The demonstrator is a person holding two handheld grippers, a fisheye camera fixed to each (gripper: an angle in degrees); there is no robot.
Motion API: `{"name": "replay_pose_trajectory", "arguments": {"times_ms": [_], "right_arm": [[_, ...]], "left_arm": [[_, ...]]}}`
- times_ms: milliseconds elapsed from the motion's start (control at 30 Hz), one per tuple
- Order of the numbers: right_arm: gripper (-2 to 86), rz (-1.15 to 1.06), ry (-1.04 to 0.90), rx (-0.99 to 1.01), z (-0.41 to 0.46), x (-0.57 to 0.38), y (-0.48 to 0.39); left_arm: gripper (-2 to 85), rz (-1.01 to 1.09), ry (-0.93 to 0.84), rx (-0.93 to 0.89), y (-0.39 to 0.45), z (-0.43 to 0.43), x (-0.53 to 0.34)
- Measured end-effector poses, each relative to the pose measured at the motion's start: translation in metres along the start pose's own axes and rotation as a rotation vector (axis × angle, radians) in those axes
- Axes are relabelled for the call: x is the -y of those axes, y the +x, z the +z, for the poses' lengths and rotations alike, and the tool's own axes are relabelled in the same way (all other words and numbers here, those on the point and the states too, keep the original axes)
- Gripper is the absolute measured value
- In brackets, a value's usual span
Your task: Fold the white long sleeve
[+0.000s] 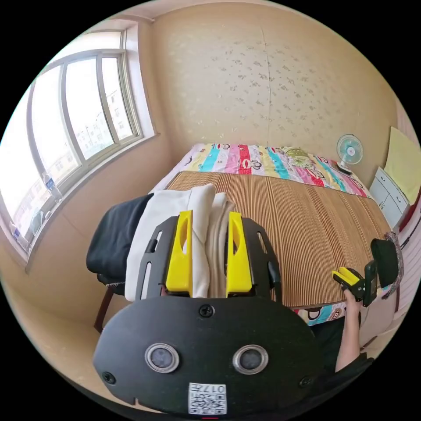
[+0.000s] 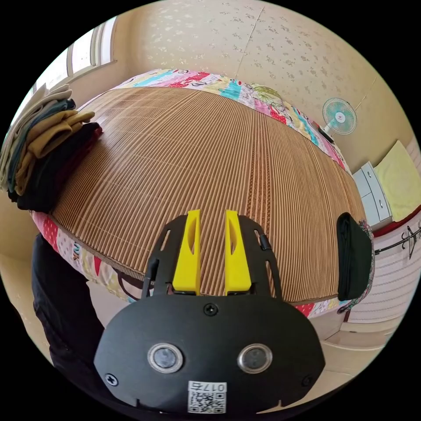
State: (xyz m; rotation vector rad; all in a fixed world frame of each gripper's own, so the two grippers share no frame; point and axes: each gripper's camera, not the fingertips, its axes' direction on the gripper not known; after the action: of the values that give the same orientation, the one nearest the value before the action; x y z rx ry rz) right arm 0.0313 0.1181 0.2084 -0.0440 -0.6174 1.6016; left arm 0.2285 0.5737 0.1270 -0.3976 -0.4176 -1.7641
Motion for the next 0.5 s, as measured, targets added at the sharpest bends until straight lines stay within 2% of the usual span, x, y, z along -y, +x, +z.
{"name": "replay_pose_trajectory", "arguments": {"times_ms": [100,200,267,367,500], "right_arm": [[8.8,0.02,0.007,-0.004,-0.006,-0.007,0.002],[8.7,0.033,0.015,0.008,-0.012,-0.015,0.011],[8.7,0.046,0.025,-0.009,-0.018,-0.022,0.022],[8.6,0.079,0.051,-0.013,-0.027,-0.033,0.043],[8.6,0.125,0.076,-0.001,-0.035,-0.048,0.073]], "left_arm": [[15.5,0.04,-0.138,0.025,0.001,0.077,0.011],[12.2,0.052,-0.079,0.107,0.013,0.084,0.008],[8.9,0.012,-0.054,0.08,0.011,0.075,0.011],[6.4,-0.062,0.041,-0.12,-0.005,0.047,0.018],[6.0,0.074,0.242,-0.387,0.027,-0.009,0.04]]}}
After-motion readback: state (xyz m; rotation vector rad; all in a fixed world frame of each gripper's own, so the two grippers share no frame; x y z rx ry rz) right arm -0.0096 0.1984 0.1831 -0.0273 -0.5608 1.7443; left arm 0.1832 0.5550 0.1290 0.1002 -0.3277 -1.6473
